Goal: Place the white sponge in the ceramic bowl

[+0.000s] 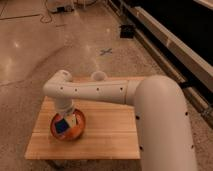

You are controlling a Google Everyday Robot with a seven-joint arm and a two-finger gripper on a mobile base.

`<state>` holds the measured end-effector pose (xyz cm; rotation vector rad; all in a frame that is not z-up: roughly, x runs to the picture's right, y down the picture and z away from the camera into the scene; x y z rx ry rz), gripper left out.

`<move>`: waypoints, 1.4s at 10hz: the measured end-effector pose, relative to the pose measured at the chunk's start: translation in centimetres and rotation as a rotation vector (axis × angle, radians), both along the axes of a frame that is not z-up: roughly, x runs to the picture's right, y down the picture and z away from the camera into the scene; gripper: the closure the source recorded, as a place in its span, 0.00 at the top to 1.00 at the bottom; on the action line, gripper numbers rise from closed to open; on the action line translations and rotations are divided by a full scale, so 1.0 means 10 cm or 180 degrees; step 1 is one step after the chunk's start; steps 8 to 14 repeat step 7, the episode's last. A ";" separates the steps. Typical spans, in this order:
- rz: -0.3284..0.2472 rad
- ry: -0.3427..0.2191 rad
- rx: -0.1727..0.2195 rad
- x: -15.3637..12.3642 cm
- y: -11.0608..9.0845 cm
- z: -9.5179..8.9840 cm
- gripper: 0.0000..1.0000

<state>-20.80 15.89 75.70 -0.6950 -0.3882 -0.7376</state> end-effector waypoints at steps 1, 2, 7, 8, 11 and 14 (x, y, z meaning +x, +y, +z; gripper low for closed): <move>0.0000 -0.0035 0.0011 -0.01 0.00 0.00 0.71; 0.0002 -0.0062 0.0022 -0.02 0.00 0.00 0.77; 0.0083 -0.0084 0.0159 -0.07 -0.10 -0.03 0.79; 0.0083 -0.0084 0.0159 -0.07 -0.10 -0.03 0.79; 0.0083 -0.0084 0.0159 -0.07 -0.10 -0.03 0.79; 0.0083 -0.0084 0.0159 -0.07 -0.10 -0.03 0.79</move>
